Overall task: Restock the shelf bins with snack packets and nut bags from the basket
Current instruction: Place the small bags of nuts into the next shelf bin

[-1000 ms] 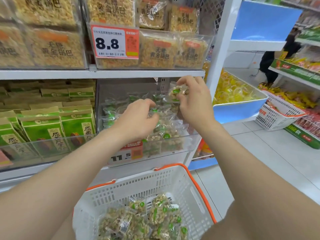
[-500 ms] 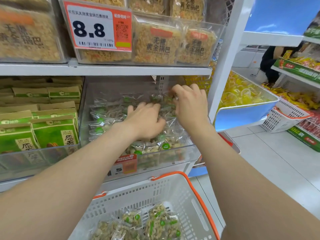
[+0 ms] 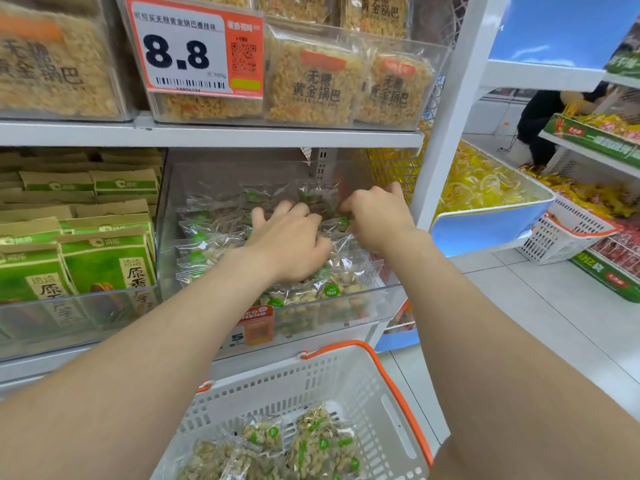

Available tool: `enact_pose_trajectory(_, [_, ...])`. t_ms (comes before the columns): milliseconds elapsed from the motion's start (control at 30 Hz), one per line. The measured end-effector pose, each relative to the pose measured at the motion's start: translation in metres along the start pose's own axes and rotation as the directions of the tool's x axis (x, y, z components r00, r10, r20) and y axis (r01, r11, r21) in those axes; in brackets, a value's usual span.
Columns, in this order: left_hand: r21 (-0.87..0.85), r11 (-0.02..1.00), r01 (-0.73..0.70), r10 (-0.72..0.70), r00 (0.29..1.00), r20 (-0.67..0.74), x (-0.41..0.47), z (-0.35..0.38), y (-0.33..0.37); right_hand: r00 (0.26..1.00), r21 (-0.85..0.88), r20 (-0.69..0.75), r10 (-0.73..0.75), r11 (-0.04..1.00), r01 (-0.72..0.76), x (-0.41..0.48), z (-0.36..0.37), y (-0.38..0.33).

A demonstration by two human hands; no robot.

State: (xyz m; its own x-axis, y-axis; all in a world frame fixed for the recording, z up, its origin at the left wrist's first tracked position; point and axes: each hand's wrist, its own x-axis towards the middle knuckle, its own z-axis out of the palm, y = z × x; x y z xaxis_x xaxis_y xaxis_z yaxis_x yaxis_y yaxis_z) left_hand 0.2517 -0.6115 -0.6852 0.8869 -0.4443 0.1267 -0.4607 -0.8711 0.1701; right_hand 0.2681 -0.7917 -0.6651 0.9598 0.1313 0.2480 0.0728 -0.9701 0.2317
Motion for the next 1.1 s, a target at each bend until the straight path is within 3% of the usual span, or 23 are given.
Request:
enact_pose_trajectory(300, [0.015, 1.000, 0.010, -0.011, 1.000, 0.002, 0.002, 0.001, 0.001, 0.995, -0.089, -0.089, -0.034, 0.996, 0.026, 0.011, 0.002, -0.008])
enact_pose_trajectory(533, [-0.072, 0.997, -0.023, 0.028, 0.997, 0.071, -0.003, -0.005, 0.000, 0.999, -0.024, 0.027, -0.026, 0.999, 0.026, 0.007, -0.002, -0.003])
enact_pose_trajectory(633, [-0.120, 0.992, -0.034, 0.044, 0.996, 0.081, -0.013, -0.015, -0.001, 0.997, -0.040, -0.075, 0.015, 0.999, -0.018, 0.000, -0.005, -0.002])
enact_pose_trajectory(833, [-0.064, 0.996, -0.060, 0.051, 0.989, -0.135, -0.055, -0.027, 0.008, 0.943, 0.032, -0.325, 0.068, 0.998, -0.061, -0.022, -0.006, 0.002])
enact_pose_trajectory(967, [-0.083, 0.982, -0.171, 0.137, 0.939, -0.315, -0.080, -0.034, 0.013, 0.914, 0.241, -0.398, 0.076, 0.970, 0.024, -0.050, -0.020, -0.019])
enact_pose_trajectory(1100, [-0.139, 0.956, -0.257, 0.186, 0.903, -0.387, -0.107, -0.038, 0.018, 0.909, 0.488, -0.397, 0.130, 0.868, 0.088, -0.095, -0.042, -0.050])
